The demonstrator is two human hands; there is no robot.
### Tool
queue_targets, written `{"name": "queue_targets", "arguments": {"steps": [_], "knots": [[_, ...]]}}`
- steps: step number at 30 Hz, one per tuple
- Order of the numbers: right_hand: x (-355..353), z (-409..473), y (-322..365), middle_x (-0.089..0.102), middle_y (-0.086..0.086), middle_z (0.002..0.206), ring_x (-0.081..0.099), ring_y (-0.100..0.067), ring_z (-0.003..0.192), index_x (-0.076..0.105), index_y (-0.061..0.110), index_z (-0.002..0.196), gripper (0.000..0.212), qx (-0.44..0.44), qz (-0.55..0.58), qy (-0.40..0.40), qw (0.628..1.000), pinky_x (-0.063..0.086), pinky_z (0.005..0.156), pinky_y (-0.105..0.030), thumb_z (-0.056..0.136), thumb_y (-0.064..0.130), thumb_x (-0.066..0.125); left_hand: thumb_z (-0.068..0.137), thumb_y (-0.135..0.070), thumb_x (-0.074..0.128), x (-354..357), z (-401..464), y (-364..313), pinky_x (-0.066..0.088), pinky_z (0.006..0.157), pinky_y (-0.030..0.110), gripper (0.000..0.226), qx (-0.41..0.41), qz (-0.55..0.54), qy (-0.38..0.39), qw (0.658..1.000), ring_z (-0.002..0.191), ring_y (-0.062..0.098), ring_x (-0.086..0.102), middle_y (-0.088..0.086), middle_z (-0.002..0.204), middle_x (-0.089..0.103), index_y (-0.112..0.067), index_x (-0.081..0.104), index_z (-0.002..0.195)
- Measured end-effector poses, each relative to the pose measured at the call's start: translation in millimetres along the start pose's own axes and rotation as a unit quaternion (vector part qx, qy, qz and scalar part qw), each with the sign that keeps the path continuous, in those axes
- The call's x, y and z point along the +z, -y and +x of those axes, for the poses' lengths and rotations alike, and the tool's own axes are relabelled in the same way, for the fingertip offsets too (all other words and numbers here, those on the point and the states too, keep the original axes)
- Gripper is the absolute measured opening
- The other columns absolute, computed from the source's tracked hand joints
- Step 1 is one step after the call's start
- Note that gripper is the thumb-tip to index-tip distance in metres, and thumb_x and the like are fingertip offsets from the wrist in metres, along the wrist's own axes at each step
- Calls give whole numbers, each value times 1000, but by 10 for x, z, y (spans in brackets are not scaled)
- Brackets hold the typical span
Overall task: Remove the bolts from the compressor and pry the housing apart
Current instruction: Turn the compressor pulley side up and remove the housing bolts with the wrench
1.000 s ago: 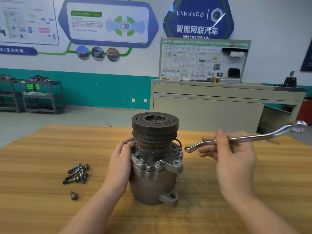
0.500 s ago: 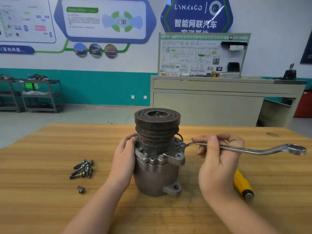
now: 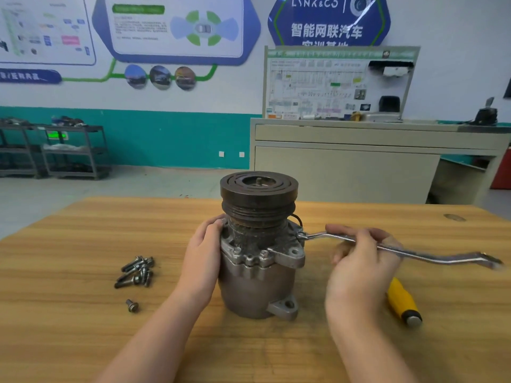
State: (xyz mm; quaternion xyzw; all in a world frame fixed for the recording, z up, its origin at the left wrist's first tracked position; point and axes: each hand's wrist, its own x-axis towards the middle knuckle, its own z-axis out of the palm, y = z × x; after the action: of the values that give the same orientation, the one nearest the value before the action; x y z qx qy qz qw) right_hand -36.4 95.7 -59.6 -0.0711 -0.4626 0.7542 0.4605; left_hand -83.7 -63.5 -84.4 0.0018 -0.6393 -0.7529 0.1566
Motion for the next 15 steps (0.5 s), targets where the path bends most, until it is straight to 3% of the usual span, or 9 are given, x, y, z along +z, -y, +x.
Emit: {"name": "queue_targets", "arguments": {"steps": [2,5,9,12,15], "knots": [[-3,355,-42,65,-6,56,36,-15,37,38,17,82,20,139,69,91,984,29,41,-20,98,4,34,97,-23,45,13,13,7,47,81,28,27,8,-6,-3,1000,94,4,66,-10,93,74,-26,71,98],[101,760,-133,56,-7,53,35,-10,30,45,7,73,28,361,63,238,899,23,30,-14,99,9,36,97,-18,43,44,30,22,49,64,13,26,27,-14,-7,1000,81,-4,66,-13,86,73,-18,70,101],[272,994,-223,55,-3,56,38,-4,29,48,4,71,17,464,9,394,793,23,23,-11,86,12,49,98,-12,40,56,44,44,43,55,3,28,55,-9,-4,998,71,-12,63,-18,79,72,-12,68,101],[372,983,-218,56,-3,54,39,-3,28,46,6,77,9,466,34,421,778,23,23,-9,79,13,51,99,-11,39,58,48,52,43,55,3,29,63,-13,-1,998,70,-13,62,-20,77,71,-11,67,101],[349,966,-126,60,-8,59,46,-5,35,45,9,82,14,437,122,345,821,31,27,-11,93,16,46,99,-10,38,63,50,45,42,54,2,28,69,-11,1,998,69,-14,61,-22,75,70,-12,67,99]]}}
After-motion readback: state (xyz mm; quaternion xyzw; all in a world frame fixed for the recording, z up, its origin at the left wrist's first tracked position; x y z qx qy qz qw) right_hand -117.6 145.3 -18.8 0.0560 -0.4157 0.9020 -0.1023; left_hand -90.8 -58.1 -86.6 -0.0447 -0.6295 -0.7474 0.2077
